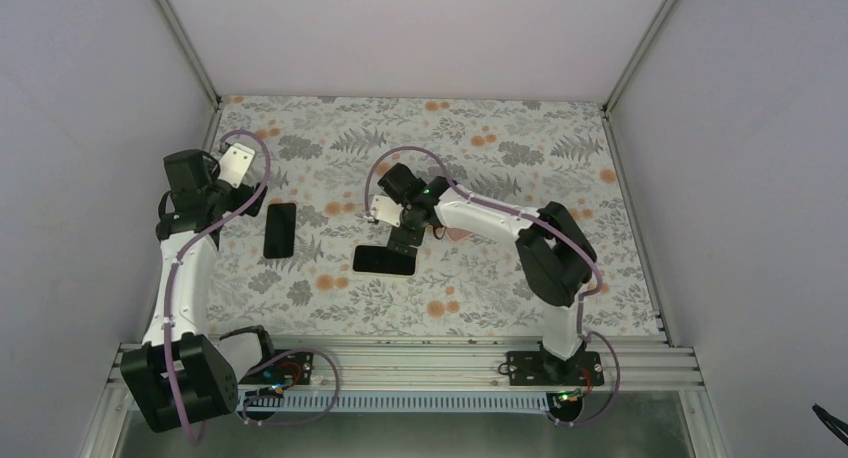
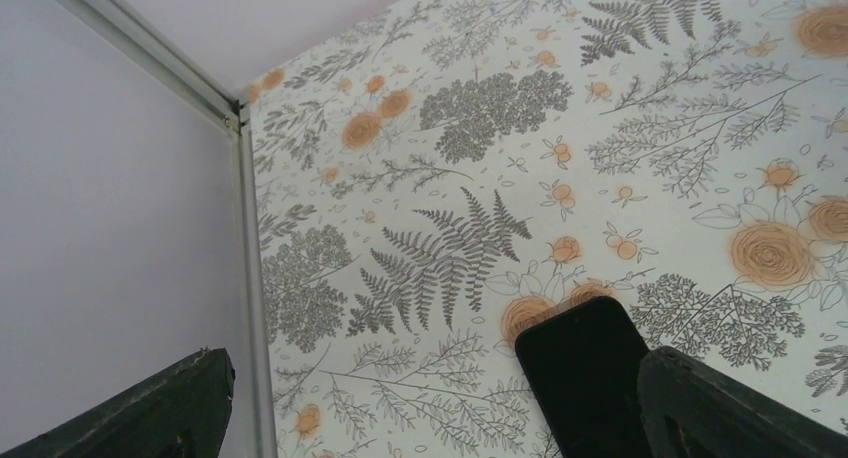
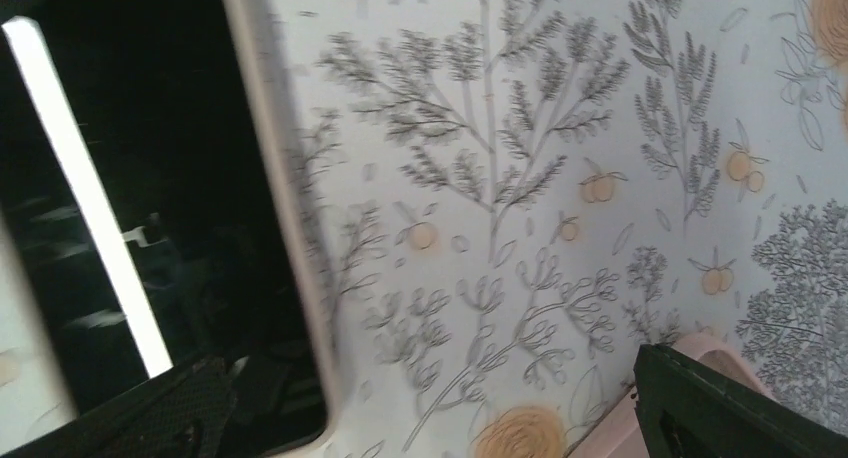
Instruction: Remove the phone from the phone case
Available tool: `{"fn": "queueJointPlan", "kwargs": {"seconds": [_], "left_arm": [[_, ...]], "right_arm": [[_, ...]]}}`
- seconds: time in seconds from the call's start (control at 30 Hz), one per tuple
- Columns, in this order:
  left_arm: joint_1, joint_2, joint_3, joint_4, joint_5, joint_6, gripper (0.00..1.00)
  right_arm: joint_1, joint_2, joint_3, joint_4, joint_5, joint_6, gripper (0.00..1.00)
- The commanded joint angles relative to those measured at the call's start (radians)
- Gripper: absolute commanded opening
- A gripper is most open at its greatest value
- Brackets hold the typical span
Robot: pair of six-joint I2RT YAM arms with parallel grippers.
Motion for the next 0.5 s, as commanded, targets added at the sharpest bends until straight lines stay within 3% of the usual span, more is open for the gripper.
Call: {"fn": "queueJointPlan", "kwargs": {"seconds": [0.0,0.13,0.47], "left_arm": [[0.006,-0.011,0.049,-0.073,0.055,0.005,1.0],[0.007,-0.008,0.061,-0.1,0.064,0.003,1.0],[0.007,-0.009,0.053,-0.118,0.091,0.013,1.0]], "right_arm": [[-0.003,-0.037,0.041,-0.189,-0.192,-0.038,1.0],[0.006,0.003,0.065,-0.265,-0.268,-0.019,1.0],[0.075,0.022,-0.01,-0.165,-0.149,-0.045,1.0]]}}
